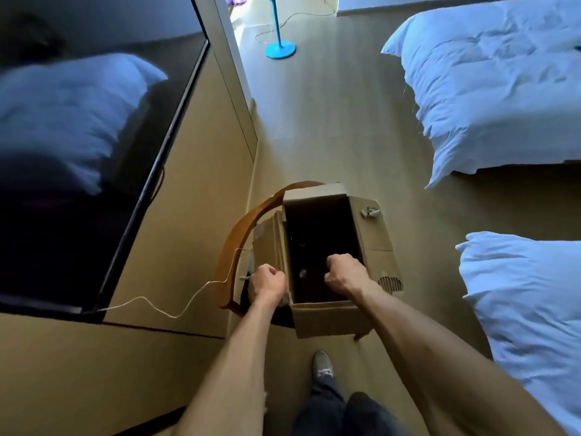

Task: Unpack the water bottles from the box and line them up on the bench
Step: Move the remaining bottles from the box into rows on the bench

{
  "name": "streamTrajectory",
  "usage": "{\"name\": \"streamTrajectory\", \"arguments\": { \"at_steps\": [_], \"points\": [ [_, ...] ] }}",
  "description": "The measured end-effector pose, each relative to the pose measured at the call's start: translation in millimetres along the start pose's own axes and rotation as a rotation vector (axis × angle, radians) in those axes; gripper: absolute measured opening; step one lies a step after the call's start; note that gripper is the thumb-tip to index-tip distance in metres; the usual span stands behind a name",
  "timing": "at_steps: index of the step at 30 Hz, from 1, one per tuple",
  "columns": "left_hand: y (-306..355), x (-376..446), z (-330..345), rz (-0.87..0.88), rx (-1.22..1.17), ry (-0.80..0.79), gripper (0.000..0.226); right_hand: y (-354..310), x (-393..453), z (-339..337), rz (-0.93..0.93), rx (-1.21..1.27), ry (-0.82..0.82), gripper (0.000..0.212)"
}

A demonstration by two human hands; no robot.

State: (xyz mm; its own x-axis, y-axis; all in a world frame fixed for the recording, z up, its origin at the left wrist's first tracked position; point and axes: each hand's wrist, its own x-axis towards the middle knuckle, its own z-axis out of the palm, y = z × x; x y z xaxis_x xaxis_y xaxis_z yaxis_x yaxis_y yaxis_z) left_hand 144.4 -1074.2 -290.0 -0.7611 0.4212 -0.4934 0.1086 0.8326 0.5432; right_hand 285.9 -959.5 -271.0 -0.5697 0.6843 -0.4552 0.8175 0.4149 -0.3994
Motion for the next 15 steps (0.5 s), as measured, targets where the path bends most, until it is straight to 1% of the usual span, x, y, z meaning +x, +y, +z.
{"name": "streamTrajectory", "arguments": {
  "at_steps": [2, 4, 6, 9, 12, 15],
  "points": [
    [-3, 14, 5, -0.055, 0.028, -0.008, 0.009, 0, 18, 5, -0.01, -0.016, -0.039, 0.02],
    [-9, 26, 13, -0.124, 0.035, -0.023, 0.011, 0, 36, 10, -0.008, -0.017, -0.084, 0.019],
    [-13, 39, 20, -0.186, 0.02, 0.0, 0.019, 1, 56, 15, 0.004, -0.005, -0.122, 0.018],
    [-16, 57, 30, -0.249, -0.021, 0.036, 0.033, 2, 85, 30, 0.017, 0.039, -0.137, 0.024],
    [-14, 67, 34, -0.341, -0.014, 0.063, 0.031, 3, 104, 53, 0.01, 0.01, -0.186, 0.034],
    [-11, 84, 38, -0.389, -0.041, 0.083, 0.026, 0, 123, 71, 0.017, -0.038, -0.254, 0.043]
  ]
}}
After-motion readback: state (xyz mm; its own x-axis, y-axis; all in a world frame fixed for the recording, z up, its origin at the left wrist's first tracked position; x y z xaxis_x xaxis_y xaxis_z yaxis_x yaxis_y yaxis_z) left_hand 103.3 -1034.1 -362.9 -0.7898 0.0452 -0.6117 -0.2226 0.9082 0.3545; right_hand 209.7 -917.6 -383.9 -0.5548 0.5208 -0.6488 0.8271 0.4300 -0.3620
